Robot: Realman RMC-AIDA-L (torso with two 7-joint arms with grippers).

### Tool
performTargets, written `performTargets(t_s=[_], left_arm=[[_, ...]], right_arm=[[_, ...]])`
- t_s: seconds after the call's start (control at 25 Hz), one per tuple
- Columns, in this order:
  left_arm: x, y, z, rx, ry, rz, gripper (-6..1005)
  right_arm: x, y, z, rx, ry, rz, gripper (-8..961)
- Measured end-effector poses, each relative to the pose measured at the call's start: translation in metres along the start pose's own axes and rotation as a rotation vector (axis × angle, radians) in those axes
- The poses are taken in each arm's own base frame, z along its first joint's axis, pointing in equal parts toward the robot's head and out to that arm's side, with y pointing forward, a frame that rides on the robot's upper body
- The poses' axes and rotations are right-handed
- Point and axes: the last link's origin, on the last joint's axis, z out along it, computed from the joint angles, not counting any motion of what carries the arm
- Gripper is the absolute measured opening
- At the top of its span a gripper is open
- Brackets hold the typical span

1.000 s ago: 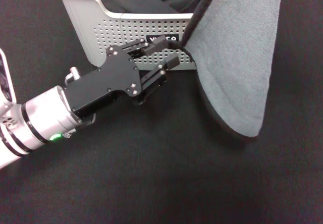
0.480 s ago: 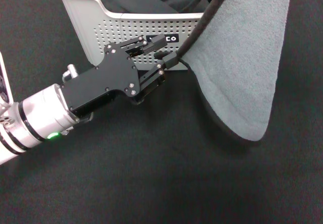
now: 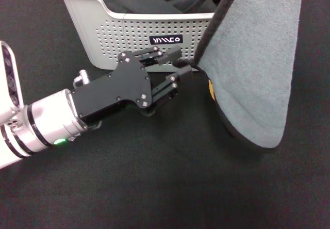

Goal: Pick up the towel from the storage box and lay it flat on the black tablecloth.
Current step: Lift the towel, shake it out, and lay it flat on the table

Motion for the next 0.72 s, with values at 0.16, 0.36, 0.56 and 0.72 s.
performTargets(t_s=[0.16, 0.36, 0.56, 0.72], left_arm=[[0.0, 0.001, 0.002, -0.008, -0.001, -0.005, 376], [-0.001, 0.001, 0.002, -0.009, -0.001, -0.008, 376], [-0.003, 0.002, 0.002, -0.015, -0.014, -0.008, 375], [-0.003, 0.005, 0.006, -0.062, -0.031, -0.006, 374]], right_arm=[[-0.001, 0.0, 0.0, -0.001, -0.001, -0.001, 33], [-0.002, 0.001, -0.004, 0.01, -0.016, -0.002, 34], [-0.004, 0.004, -0.009, 0.022, -0.032, -0.005, 35], [-0.007, 0.005, -0.015, 0.034, -0.035, -0.012, 36]])
